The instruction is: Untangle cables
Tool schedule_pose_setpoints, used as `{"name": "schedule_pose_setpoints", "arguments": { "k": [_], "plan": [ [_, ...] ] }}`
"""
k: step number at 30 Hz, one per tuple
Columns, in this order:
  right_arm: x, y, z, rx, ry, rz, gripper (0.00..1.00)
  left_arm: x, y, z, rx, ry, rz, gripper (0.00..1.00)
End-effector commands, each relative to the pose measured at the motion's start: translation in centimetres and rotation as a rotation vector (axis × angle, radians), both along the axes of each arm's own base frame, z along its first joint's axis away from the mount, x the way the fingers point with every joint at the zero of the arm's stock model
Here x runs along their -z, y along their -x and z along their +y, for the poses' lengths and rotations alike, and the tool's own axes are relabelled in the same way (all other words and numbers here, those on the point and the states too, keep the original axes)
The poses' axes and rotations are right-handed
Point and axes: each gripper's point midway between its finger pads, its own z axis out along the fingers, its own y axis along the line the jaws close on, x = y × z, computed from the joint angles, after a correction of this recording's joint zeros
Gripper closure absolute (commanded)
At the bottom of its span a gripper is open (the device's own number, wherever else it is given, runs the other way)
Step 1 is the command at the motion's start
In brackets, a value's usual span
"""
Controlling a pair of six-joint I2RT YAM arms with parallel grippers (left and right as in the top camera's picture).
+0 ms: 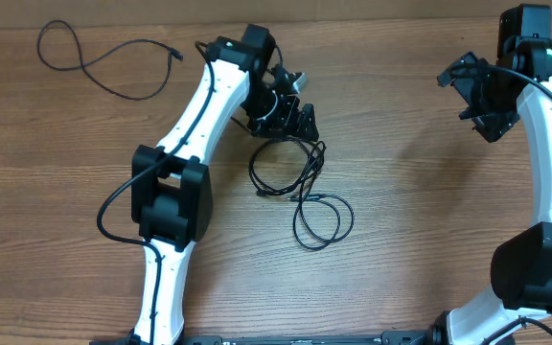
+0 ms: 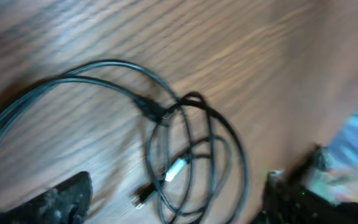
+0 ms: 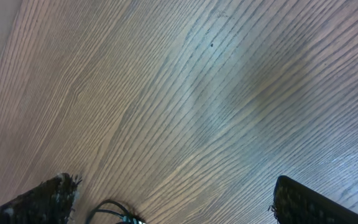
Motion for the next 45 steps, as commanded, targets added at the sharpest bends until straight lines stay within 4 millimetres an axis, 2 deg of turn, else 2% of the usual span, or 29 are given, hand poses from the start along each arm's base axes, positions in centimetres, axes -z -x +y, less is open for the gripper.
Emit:
{"name": "schedule_pose_setpoints", "arguments": {
  "k": [1,7,9,10,11,13,14,16,17,18,19,20,29,31,32,35,38,40,41,43,44,45],
  "plan": [
    [-2.0,0.2,-0.3,0.011,0.014,-0.053,0.0,1.9,-0.1,0.0,-0.062,-0.189,-0.034,0.16],
    [-2.0,0.2,-0.3,0.011,0.014,-0.053,0.0,1.8,0.2,-2.5,-0.023,-0.17,-0.081,0.11],
    [-2.0,0.2,-0.3,0.011,0.014,-0.053,0.0,2.0,0.1,-2.5,-0.022,-0.186,-0.094,0.03],
    [-2.0,0.2,-0.3,0.011,0.014,-0.053,0.0,2.1,-0.1,-2.1,-0.025,-0.207,-0.105,0.04],
    [-2.0,0.2,-0.3,0.011,0.014,-0.053,0.0,2.3,-0.3,-1.7,-0.03,-0.234,-0.117,0.08],
    [-2.0,0.2,-0.3,0.011,0.014,-0.053,0.0,2.7,-0.4,-1.1,-0.073,-0.276,-0.108,0.22],
    [-2.0,0.2,-0.3,0.01,0.014,-0.053,0.0,2.8,-0.3,-1.1,-0.088,-0.278,-0.098,0.23],
    [-2.0,0.2,-0.3,0.011,0.014,-0.053,0.0,3.0,-0.1,-1.0,-0.107,-0.283,-0.077,0.14],
    [-2.0,0.2,-0.3,0.01,0.014,-0.053,0.0,3.0,0.0,-1.0,-0.107,-0.284,-0.075,0.15],
    [-2.0,0.2,-0.3,0.011,0.014,-0.053,0.0,3.0,0.0,-1.0,-0.107,-0.286,-0.073,0.2],
    [-2.0,0.2,-0.3,0.011,0.014,-0.053,0.0,3.0,0.1,-1.0,-0.106,-0.285,-0.068,0.31],
    [-2.0,0.2,-0.3,0.01,0.014,-0.053,0.0,3.0,0.3,-1.1,-0.108,-0.279,-0.06,0.34],
    [-2.0,0.2,-0.3,0.01,0.014,-0.053,0.0,3.4,1.7,-1.9,-0.109,-0.303,-0.025,0.34],
    [-2.0,0.2,-0.3,0.011,0.014,-0.053,0.0,3.7,2.2,-2.0,-0.1,-0.313,-0.017,0.28],
    [-2.0,0.2,-0.3,0.01,0.014,-0.053,0.0,4.1,2.6,-2.0,-0.092,-0.325,-0.011,0.29],
    [-2.0,0.2,-0.3,0.011,0.014,-0.053,0.0,4.5,3.0,-1.9,-0.087,-0.334,0.002,0.5],
    [-2.0,0.2,-0.3,0.011,0.014,-0.053,0.0,4.1,3.0,-2.2,-0.087,-0.317,0.004,0.57],
    [-2.0,0.2,-0.3,0.01,0.014,-0.053,0.0,3.3,2.6,-2.3,-0.093,-0.304,-0.008,0.76],
    [-2.0,0.2,-0.3,0.01,0.014,-0.053,0.0,2.7,2.5,-2.5,-0.095,-0.29,-0.012,0.93],
    [-2.0,0.2,-0.3,0.011,0.014,-0.053,0.0,1.4,2.1,-2.6,-0.104,-0.273,-0.027,0.96],
    [-2.0,0.2,-0.3,0.01,0.014,-0.053,0.0,-0.1,1.7,-2.7,-0.114,-0.259,-0.047,0.96],
    [-2.0,0.2,-0.3,0.011,0.014,-0.053,0.0,-2.7,1.1,-2.9,-0.121,-0.236,-0.091,0.96]
  ]
}}
